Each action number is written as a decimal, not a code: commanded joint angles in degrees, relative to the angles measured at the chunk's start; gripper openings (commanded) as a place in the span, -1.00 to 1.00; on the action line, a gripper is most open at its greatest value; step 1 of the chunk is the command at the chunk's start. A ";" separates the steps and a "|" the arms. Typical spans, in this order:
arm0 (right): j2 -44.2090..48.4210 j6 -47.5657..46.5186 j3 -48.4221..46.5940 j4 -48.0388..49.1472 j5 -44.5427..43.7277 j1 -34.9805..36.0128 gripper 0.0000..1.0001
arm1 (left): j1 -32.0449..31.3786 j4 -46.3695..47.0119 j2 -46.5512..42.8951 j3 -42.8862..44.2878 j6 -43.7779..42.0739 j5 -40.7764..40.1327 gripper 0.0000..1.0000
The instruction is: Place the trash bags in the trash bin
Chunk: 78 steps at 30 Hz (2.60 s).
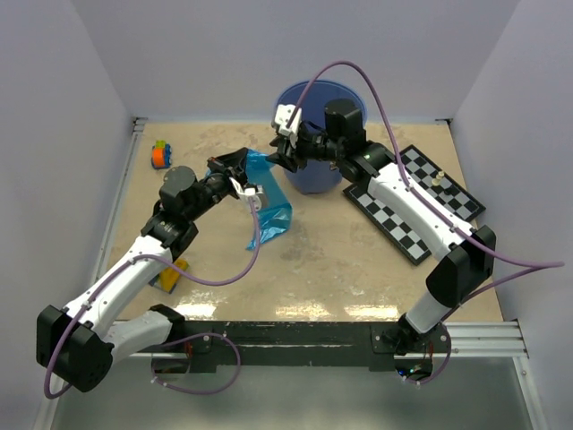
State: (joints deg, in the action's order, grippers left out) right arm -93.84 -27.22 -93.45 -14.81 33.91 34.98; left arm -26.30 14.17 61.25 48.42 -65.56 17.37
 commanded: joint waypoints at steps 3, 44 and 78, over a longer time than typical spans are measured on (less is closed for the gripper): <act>-0.20 -1.69 -1.38 -0.66 2.82 0.26 0.02 | 0.38 1.21 -0.43 1.15 3.07 1.79 -1.00; -5.12 -5.91 -7.90 -2.77 1.87 2.02 -1.00 | -4.37 -1.60 -0.52 -5.54 -17.14 1.18 -1.00; -5.12 -6.96 -9.32 -2.86 -3.82 4.57 -1.00 | -4.72 -4.15 1.60 -1.75 -15.12 -3.04 -1.00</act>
State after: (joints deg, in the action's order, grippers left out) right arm -100.75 -34.13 -102.74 -24.18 35.14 39.46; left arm -29.93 17.30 65.19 46.74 -81.60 12.34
